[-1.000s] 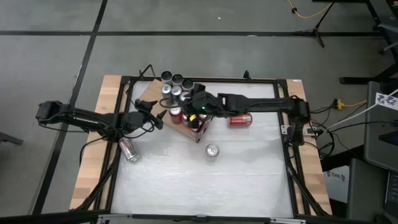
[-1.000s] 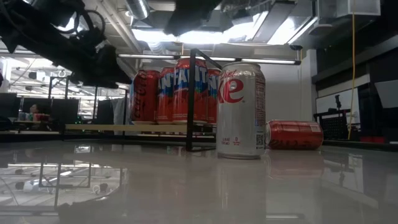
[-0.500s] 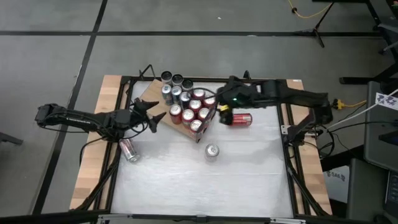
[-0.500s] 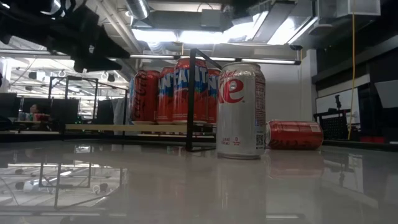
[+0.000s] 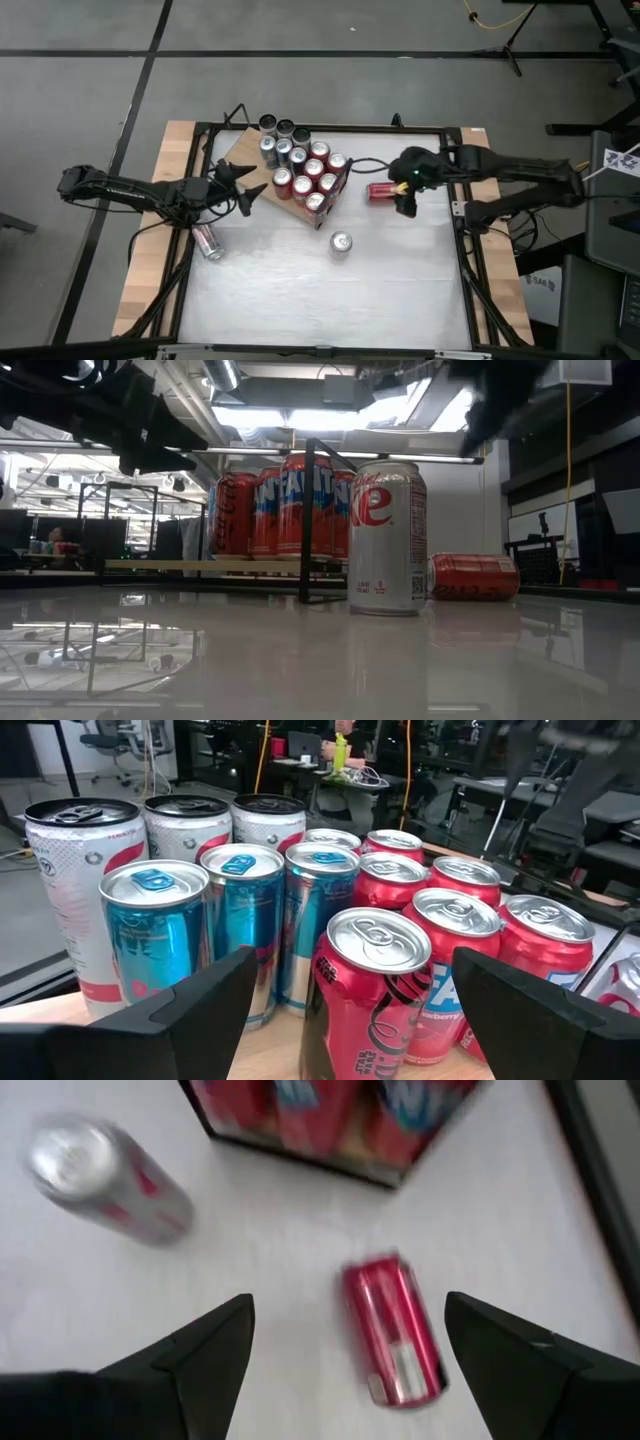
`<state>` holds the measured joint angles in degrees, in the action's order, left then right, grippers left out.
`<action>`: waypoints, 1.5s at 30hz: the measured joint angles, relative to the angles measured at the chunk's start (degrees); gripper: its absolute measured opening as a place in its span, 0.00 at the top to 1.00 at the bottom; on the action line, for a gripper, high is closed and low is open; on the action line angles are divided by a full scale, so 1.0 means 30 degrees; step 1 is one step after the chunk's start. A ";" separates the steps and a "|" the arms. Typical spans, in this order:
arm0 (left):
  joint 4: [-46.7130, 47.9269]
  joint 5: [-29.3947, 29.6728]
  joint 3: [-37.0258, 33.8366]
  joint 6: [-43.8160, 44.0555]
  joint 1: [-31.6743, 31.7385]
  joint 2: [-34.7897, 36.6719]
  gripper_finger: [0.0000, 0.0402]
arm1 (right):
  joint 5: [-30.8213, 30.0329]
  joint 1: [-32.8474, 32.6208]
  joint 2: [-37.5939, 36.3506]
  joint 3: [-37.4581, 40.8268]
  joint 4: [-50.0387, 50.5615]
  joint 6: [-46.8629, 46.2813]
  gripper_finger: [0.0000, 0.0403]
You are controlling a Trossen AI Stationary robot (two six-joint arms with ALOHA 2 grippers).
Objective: Pick and place cans onto a shelf
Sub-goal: Put the red/black soda can on the shelf aligned with the other red/black soda cans
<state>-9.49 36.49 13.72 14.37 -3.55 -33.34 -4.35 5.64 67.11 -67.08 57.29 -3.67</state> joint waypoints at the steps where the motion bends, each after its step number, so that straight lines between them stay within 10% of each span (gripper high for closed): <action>1: 0.0004 0.0000 0.0000 0.0000 0.0000 0.0000 0.18 | 0.0291 0.0452 -0.0528 0.0954 -0.0330 0.0244 0.21; 14: -0.0062 0.0015 0.0000 0.0051 0.0000 0.0000 0.18 | 0.4110 0.5377 -0.1195 0.8632 -0.7390 0.4322 0.21; 45: -0.0069 0.0015 0.0000 0.0066 0.0000 0.0000 0.18 | 0.4187 0.6254 0.3885 0.9316 -0.9578 0.6816 0.21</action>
<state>-9.69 36.53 13.72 14.57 -3.55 -33.34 8.21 24.40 78.76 -39.13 28.56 16.78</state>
